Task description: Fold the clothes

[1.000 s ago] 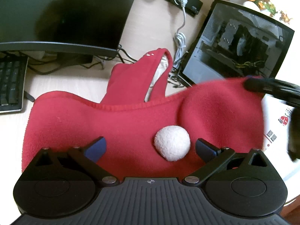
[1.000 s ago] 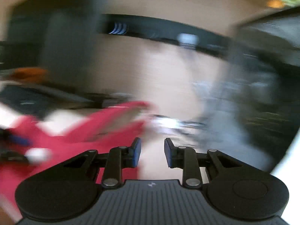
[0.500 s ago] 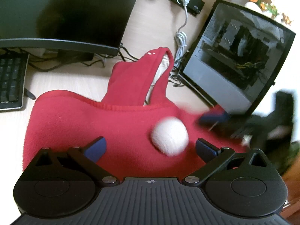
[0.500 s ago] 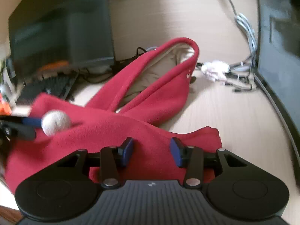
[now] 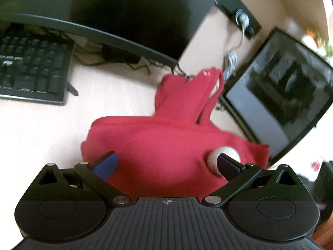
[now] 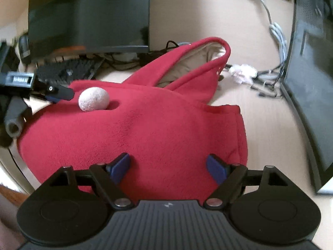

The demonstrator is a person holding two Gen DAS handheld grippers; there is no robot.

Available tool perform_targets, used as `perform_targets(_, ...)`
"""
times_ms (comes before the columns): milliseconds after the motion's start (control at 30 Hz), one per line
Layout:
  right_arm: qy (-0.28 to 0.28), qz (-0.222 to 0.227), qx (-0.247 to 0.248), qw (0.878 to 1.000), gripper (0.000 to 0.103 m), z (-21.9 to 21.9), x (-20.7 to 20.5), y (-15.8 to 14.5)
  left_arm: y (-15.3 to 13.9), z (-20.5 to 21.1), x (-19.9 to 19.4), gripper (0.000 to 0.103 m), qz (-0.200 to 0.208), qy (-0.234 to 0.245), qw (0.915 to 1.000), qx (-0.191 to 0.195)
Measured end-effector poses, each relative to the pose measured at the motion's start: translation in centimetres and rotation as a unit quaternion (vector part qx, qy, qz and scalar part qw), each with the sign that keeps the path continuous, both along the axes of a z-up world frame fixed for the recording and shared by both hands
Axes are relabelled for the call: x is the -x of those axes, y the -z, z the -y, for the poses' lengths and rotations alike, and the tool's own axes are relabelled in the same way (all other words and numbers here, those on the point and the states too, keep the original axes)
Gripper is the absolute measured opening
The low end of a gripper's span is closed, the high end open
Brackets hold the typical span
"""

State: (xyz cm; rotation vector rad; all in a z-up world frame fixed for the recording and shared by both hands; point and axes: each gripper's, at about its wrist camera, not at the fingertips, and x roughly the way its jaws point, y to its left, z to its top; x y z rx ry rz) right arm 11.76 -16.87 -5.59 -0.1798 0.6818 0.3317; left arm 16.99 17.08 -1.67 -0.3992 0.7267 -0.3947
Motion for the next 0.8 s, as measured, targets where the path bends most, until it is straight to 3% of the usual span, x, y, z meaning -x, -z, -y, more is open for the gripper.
perform_targets(100,0.026,-0.005,0.019,0.999,0.081,1.8,0.1,-0.5,-0.2,1.9,-0.6,0.103,-0.004,0.018,0.9998,-0.001)
perform_targets(200,0.047,0.0,-0.014,0.999,0.081,3.3,-0.1,-2.4,-0.5,3.6,-1.1,0.103,-0.004,0.046,0.9989,0.003)
perform_targets(233,0.051,0.001,-0.042,0.998,0.082,3.7,-0.3,-3.0,-1.0,3.8,-1.2,0.103,-0.004,0.045,0.999,-0.001)
perform_targets(333,0.057,0.002,-0.148,0.987,0.097,4.4,-1.7,-4.1,-3.5,4.2,-1.3,0.103,0.025,0.037,0.999,-0.002)
perform_targets(400,0.066,-0.007,-0.183,0.981,0.102,3.9,-3.7,-3.2,-4.1,4.7,-2.1,0.103,0.025,0.029,0.9993,-0.008)
perform_targets(500,0.095,-0.061,-0.177,0.978,0.103,2.4,-7.2,0.0,-3.0,5.4,-3.9,0.103,-0.009,0.014,0.9994,-0.029)
perform_targets(533,0.094,-0.059,-0.168,0.98,0.103,1.9,-7.5,0.4,-2.4,5.6,-4.5,0.103,-0.02,0.01,0.9991,-0.037)
perform_targets(633,0.083,-0.07,-0.143,0.984,0.103,1.1,-7.7,0.0,-0.6,6.1,-6.2,0.103,-0.056,-0.002,0.9967,-0.059)
perform_targets(733,0.063,-0.095,-0.125,0.986,0.103,0.9,-7.8,-0.5,-0.5,6.4,-6.3,0.103,-0.058,0.0,0.996,-0.068)
perform_targets(800,0.058,-0.089,-0.14,0.984,0.103,1.4,-6.7,-1.6,-0.4,6.4,-6.3,0.103,-0.056,0.0,0.9961,-0.068)
